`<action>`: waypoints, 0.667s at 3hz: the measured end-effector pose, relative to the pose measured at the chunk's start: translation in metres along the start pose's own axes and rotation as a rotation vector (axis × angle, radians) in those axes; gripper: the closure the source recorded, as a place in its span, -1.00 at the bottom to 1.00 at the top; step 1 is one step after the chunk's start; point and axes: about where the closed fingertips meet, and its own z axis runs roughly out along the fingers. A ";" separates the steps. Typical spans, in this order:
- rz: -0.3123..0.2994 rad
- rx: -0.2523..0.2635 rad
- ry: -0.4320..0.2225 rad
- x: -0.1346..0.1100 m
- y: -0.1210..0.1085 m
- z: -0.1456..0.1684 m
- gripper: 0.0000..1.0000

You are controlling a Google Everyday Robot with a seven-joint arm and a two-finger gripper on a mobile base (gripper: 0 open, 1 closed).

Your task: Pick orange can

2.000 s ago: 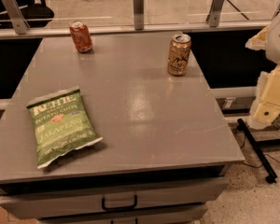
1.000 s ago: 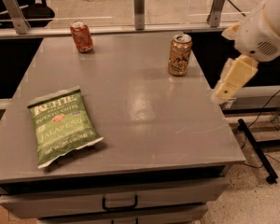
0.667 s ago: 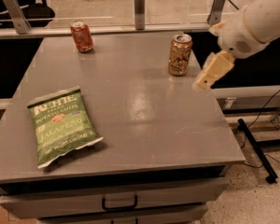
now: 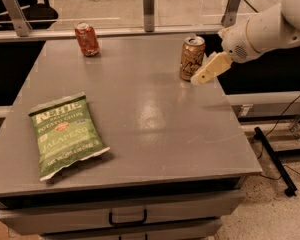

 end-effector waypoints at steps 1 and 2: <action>0.098 -0.014 -0.077 0.000 -0.011 0.019 -1.00; 0.193 -0.040 -0.156 -0.001 -0.020 0.042 -0.62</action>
Offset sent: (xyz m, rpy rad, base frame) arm 0.0631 0.0139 -0.0301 0.3897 0.0688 -0.0935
